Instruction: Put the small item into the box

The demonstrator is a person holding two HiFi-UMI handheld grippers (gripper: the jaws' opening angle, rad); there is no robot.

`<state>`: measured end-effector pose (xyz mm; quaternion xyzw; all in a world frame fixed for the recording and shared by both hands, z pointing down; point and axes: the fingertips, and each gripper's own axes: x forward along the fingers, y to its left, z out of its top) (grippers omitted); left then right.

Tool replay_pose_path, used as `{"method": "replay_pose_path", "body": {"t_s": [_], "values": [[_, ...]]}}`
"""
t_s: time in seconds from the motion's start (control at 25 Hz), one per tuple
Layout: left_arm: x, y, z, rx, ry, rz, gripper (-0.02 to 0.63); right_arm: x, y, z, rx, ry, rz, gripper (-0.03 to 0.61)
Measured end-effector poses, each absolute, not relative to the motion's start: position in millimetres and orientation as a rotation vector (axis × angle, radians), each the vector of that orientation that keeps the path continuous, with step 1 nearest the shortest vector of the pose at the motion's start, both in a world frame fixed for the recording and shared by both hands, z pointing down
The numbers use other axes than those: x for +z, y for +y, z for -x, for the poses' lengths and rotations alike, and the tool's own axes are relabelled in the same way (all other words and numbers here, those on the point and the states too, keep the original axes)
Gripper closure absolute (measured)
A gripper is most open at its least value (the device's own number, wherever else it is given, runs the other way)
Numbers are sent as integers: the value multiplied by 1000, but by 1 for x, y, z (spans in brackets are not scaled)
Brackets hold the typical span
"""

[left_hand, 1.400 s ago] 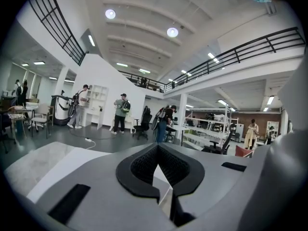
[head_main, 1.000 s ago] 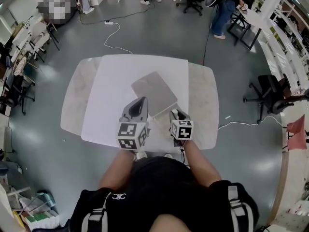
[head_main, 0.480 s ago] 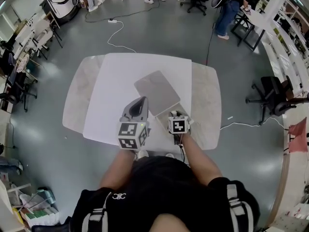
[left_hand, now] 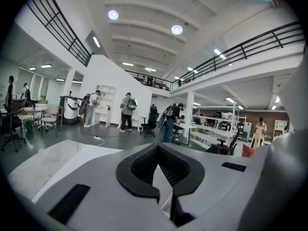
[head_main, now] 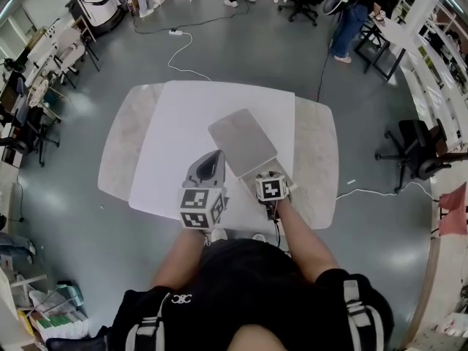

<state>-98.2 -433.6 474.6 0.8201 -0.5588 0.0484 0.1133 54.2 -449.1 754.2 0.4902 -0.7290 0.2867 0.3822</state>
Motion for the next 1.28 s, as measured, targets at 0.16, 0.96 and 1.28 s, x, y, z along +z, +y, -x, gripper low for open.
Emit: {"method": "replay_pose_path", "body": {"t_s": [0.16, 0.96, 1.28], "values": [[474, -433, 100, 141, -1640, -2402, 609, 750, -450, -47, 755, -1931, -1250, 390], [473, -438, 81, 129, -1571, -2445, 609, 587, -471, -71, 309, -2227, -1664, 466], [466, -444, 74, 87, -1566, -2469, 609, 475, -465, -78, -17, -2415, -1891, 539]]}}
